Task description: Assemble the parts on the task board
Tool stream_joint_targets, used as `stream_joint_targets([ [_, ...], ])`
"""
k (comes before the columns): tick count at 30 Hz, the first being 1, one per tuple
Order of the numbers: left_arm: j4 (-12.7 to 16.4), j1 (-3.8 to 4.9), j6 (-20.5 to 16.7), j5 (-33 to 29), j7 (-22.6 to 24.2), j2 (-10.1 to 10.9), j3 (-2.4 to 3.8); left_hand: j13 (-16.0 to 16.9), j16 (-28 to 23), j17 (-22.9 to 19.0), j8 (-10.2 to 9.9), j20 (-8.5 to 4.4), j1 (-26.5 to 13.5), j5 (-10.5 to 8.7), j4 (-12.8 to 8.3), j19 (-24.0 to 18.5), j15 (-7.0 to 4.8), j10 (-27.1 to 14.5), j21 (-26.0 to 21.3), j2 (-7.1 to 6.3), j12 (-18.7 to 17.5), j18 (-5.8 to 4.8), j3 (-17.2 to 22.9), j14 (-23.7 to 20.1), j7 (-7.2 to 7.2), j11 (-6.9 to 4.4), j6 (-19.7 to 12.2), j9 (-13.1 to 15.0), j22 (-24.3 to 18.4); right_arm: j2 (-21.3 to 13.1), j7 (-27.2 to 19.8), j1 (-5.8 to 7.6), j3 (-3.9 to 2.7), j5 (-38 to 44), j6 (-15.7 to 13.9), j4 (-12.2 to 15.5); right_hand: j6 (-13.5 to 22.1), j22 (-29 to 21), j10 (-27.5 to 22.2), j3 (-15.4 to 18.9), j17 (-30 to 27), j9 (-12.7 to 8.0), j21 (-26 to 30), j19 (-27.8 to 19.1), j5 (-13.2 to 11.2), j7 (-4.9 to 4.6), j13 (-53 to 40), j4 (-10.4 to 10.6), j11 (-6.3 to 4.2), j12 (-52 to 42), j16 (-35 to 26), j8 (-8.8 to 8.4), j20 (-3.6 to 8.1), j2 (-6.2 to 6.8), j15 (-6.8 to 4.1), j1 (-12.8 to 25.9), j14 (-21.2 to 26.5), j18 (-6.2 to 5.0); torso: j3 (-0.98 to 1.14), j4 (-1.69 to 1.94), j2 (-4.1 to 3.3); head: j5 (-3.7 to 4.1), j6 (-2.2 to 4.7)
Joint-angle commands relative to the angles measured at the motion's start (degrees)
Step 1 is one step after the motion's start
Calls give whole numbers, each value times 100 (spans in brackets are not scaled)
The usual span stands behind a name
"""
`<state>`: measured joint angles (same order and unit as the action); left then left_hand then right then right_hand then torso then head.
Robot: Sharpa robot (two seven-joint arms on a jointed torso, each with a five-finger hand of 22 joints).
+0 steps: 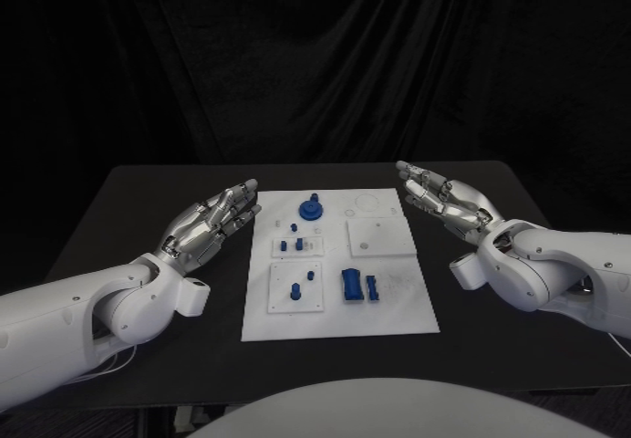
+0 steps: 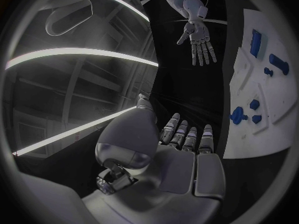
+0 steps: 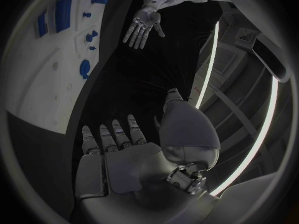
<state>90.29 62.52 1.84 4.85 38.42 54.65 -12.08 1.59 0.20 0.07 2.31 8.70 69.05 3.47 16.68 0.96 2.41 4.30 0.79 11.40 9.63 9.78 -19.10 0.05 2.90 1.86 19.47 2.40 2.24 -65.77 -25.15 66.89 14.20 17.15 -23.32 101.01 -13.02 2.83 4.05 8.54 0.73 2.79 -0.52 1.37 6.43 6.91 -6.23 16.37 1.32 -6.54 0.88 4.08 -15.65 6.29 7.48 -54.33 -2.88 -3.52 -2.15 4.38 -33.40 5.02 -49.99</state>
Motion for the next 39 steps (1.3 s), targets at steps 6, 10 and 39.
stream_joint_targets([
  [6,8,-14,-283,-15,-52,-51,71,-159,-20,-7,-231,-371,-3016,-347,-742,-96,-241,-430,-79,-511,-438,-365,815,-5,-290,-186,-868,-240,-224,264,-47,-76,-182,-192,-332,-132,1302,-283,-405,-854,-73,-279,52,-137,-643,-691,623,-1637,-132,654,-88,-408,1565,-629,-748,4239,288,352,16,-26,6,-24,136],
  [10,4,-37,-741,-65,-138,-151,192,-159,-20,-7,-231,-435,-3627,-347,-890,-96,-241,-430,-79,-609,-519,-429,986,-5,-290,-186,-1035,-240,-224,722,-151,-225,-490,-570,-766,-374,1302,-283,-405,-854,-73,-279,52,-137,-643,-691,623,-1637,-132,654,-88,-408,1565,-629,-748,4887,288,352,48,-92,40,-101,365],
  [39,-34,-236,-4595,-485,-863,-996,1208,-159,-20,-7,-231,-870,-5916,-347,-1668,-96,-241,-430,-79,-1140,-963,-978,1910,-5,-290,-186,-1947,-240,-224,2108,-464,-673,-1420,-1715,-2080,-1106,1302,-283,-405,-854,-73,-279,52,-137,-643,-691,623,-1637,-132,654,-88,-408,1565,-629,-748,5433,288,352,215,-438,222,-502,1562],
])
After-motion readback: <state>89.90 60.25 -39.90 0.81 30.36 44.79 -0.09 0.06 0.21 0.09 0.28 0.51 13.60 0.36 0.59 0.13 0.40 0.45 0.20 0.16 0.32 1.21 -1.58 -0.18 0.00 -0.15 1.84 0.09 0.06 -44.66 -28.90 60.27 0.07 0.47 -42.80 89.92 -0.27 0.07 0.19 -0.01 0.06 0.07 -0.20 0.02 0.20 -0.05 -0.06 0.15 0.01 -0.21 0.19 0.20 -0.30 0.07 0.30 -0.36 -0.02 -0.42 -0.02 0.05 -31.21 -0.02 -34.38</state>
